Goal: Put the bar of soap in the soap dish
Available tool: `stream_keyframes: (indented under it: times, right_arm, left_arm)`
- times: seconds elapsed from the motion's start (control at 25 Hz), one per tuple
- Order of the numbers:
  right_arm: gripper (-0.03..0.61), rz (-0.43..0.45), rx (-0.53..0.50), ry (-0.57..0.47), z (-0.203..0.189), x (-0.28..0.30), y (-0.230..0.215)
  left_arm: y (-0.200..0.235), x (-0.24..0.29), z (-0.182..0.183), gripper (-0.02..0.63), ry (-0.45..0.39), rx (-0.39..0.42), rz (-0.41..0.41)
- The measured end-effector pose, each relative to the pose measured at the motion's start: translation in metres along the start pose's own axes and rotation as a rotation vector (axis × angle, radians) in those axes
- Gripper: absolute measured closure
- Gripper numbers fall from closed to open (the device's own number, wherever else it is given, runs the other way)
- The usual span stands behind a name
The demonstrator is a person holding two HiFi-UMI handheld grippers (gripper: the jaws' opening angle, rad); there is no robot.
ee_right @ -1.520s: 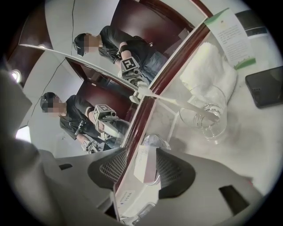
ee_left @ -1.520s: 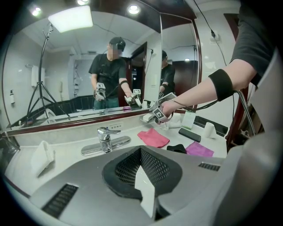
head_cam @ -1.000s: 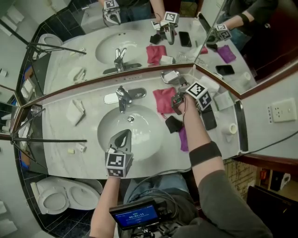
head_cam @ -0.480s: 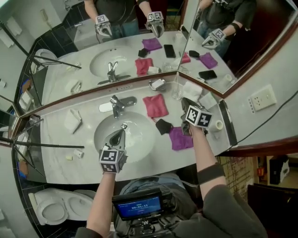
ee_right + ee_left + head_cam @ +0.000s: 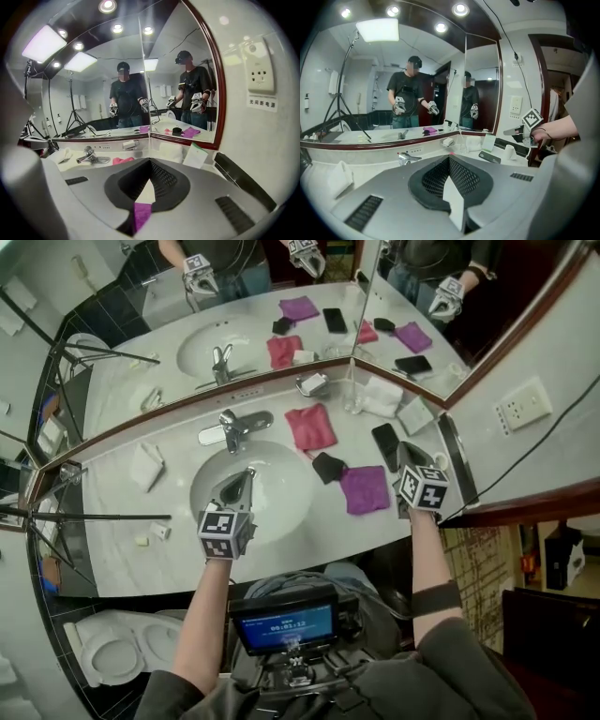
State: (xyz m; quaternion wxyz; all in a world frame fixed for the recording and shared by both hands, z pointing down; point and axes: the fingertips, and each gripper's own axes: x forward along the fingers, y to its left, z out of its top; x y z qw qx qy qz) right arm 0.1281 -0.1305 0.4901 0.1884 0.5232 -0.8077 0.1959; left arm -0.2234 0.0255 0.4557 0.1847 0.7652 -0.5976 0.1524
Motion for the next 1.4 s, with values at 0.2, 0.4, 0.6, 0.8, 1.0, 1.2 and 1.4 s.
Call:
stream_keyframes:
  times: [0.2, 0.4, 0.6, 0.8, 1.0, 1.2, 1.4]
  right_arm:
    - [0.563, -0.042, 0.009, -0.024, -0.005, -0.022, -0.018]
    - [0.565, -0.073, 0.028, -0.008, -0.013, -0.029, -0.033]
    - [0.565, -0.071, 0.044, 0.0, -0.017, -0.026, -0.038]
    - [0.565, -0.047, 0.028, 0.01, -0.019, -0.02, -0.03]
    - [0.565, -0.044, 0.024, 0.015, -0.018, -0.015, -0.031]
    - [0.565, -0.04, 0.023, 0.014, -0.015, -0.01, -0.033]
    - [0.565, -0.029, 0.013, 0.018, -0.013, -0.006, -0.031]
  left_arm:
    - [-0.002, -0.003, 0.002, 0.614, -0.012, -0.001, 0.007]
    - [-0.004, -0.011, 0.001, 0.614, -0.014, -0.002, 0.02]
    - [0.001, -0.018, 0.0, 0.614, -0.01, -0.003, 0.039]
    - [0.005, -0.022, -0.002, 0.614, -0.007, -0.008, 0.053]
    - [0.006, -0.019, -0.002, 0.614, -0.006, -0.011, 0.056]
    - [0.008, -0.016, -0.002, 0.614, -0.003, -0.014, 0.057]
    - [0.009, -0.011, -0.002, 0.614, -0.002, -0.015, 0.062]
